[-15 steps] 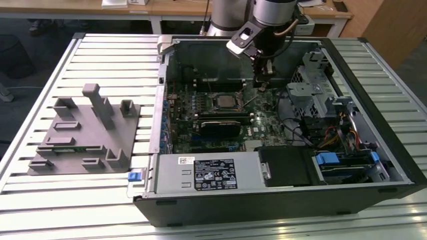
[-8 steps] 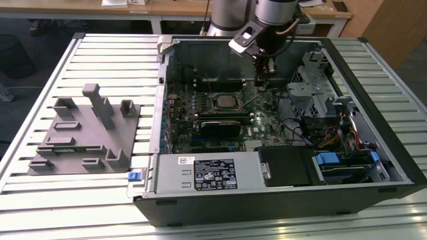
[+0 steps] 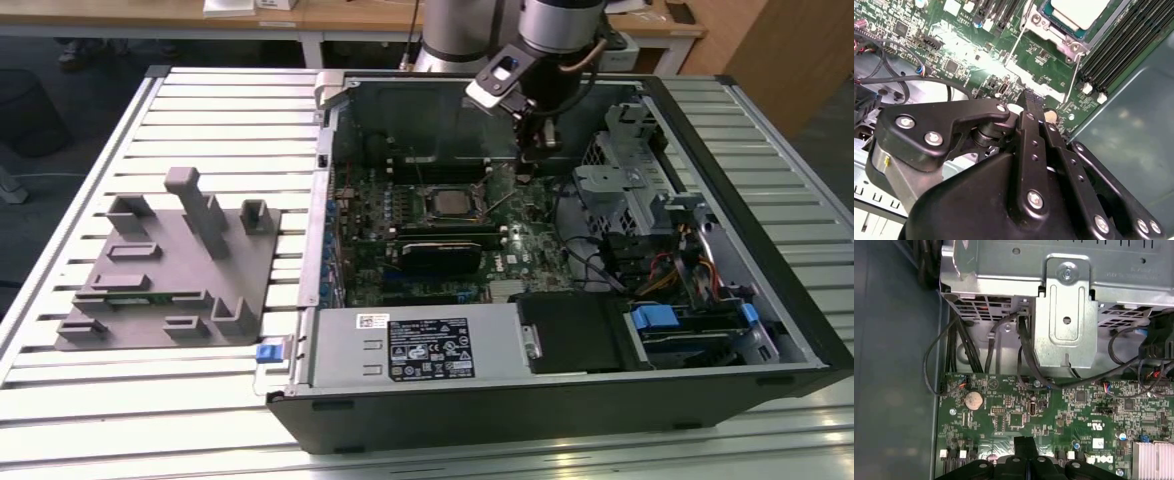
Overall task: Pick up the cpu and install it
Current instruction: 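Close the cpu cover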
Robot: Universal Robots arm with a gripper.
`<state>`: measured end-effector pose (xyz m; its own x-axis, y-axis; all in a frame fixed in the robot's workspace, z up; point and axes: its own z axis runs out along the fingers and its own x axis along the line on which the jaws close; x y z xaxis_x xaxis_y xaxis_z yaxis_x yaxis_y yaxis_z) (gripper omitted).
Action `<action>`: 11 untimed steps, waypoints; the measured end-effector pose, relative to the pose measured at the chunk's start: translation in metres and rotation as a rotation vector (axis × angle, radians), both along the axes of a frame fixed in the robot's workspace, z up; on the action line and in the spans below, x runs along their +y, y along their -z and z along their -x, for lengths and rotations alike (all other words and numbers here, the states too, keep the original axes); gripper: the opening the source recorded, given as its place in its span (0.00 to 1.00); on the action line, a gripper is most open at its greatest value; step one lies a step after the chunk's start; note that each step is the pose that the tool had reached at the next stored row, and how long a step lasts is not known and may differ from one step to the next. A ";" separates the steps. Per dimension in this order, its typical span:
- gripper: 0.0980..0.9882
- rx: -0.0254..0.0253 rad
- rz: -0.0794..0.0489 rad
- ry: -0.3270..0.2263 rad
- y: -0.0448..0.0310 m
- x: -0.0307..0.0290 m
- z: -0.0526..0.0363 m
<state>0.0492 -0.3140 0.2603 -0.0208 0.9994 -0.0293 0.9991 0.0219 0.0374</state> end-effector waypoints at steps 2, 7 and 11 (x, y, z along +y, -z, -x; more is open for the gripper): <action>0.01 0.0000 0.000 0.002 0.0008 0.0002 -0.0017; 0.01 0.0001 0.000 0.006 0.0043 0.0010 -0.0040; 0.01 0.0004 0.000 0.008 0.0087 0.0014 -0.0049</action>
